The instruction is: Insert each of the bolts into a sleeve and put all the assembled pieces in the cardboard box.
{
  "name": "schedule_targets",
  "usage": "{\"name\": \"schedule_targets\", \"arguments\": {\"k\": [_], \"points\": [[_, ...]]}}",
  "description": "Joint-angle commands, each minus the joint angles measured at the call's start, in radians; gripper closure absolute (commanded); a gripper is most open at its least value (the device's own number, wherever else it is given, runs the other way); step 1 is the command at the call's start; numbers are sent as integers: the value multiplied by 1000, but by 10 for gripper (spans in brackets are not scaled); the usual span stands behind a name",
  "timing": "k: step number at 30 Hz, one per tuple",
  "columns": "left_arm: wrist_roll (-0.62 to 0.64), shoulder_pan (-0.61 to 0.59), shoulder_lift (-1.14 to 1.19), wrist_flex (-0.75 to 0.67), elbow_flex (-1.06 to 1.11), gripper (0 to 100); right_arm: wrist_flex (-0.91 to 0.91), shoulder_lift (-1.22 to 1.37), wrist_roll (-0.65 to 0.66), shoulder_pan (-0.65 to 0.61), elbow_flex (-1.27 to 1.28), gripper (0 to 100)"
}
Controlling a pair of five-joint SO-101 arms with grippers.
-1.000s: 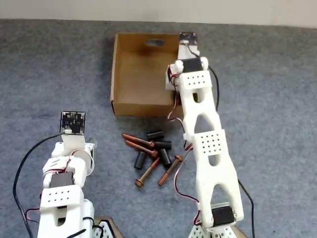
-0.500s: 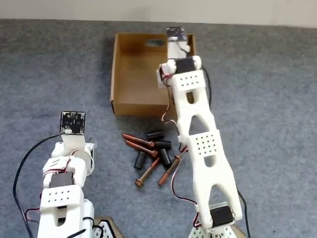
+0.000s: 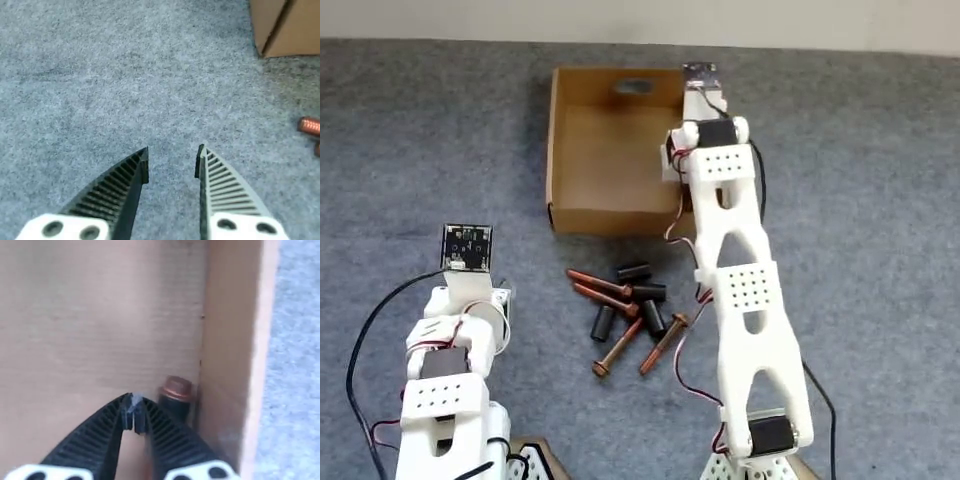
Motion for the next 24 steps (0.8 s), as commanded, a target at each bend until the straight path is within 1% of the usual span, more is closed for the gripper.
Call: {"name": "schedule_targets", "arguments": {"k": [1, 13, 17, 19, 22, 24], "points": [[-6, 15, -1, -18, -2, 829, -7, -77, 11, 39, -21, 993], [-6, 15, -1, -21, -2, 829, 51, -363, 15, 38, -21, 989], [-6, 15, -1, -20, -2, 829, 65, -412, 17, 51, -12, 988], [-6, 15, -1, -20, -2, 829, 76, -398, 17, 71, -10, 963], [-6, 15, -1, -20, -2, 829, 85, -348, 14, 96, -10, 870], [-6, 15, -1, -20, -2, 829, 79, -305, 17, 108, -10, 868]]}}
